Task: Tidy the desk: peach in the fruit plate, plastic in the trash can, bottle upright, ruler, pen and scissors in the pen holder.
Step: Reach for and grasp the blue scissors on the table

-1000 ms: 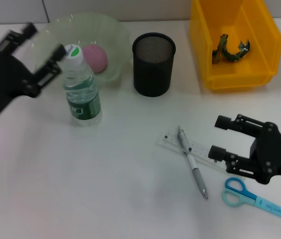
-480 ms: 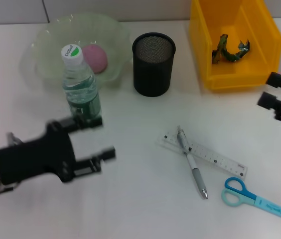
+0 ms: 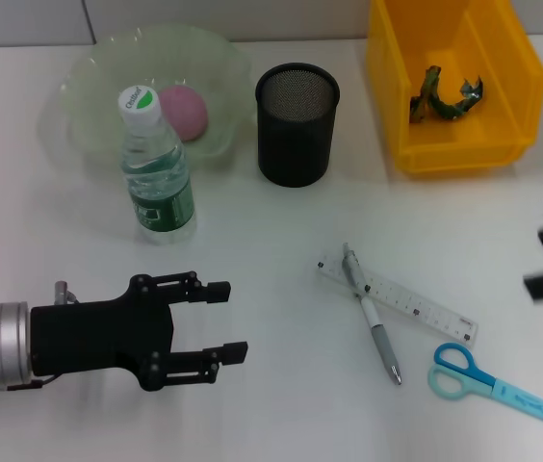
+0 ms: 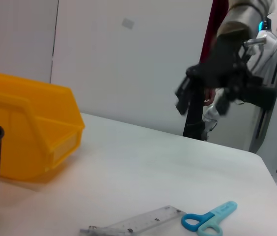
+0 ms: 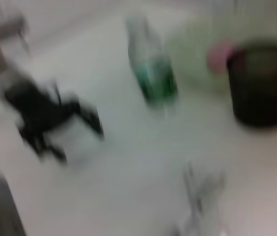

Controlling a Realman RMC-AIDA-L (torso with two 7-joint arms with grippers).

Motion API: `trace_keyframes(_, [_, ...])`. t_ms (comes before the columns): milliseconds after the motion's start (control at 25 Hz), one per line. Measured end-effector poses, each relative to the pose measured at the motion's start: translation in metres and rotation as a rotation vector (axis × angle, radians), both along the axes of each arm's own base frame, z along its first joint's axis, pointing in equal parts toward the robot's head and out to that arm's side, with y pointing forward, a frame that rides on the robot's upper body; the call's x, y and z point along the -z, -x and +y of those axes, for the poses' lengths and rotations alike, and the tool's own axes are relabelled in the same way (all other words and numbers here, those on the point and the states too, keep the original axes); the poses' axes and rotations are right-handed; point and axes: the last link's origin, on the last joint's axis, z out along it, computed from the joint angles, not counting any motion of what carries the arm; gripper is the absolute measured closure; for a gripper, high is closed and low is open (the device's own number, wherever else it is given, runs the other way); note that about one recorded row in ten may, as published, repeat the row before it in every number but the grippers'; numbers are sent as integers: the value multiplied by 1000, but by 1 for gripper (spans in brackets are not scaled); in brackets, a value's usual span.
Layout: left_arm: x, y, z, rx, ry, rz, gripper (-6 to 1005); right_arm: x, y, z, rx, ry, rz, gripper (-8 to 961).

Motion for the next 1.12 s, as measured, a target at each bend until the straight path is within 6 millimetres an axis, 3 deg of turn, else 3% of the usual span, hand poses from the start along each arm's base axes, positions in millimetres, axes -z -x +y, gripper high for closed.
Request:
trace_keyframes(160, [0,-1,5,2,-13,13,274,21,18,-3,31,77,-247,238])
trace_keyframes(400, [3,-1,10,-6,-23,30,274,67,14,-2,61,180,-444,238])
trace_keyframes(680, [6,-2,15,-19,-33,46,274,89,11,-3,26,215,-488,238])
trace_keyframes(880, [7,-3,16,-26,-31,47,273,103,9,-7,1,245,-506,349])
trace_keyframes(1120, [8,-4,18,-28,-33,50,273,113,5,-9,-10,254,-514,383])
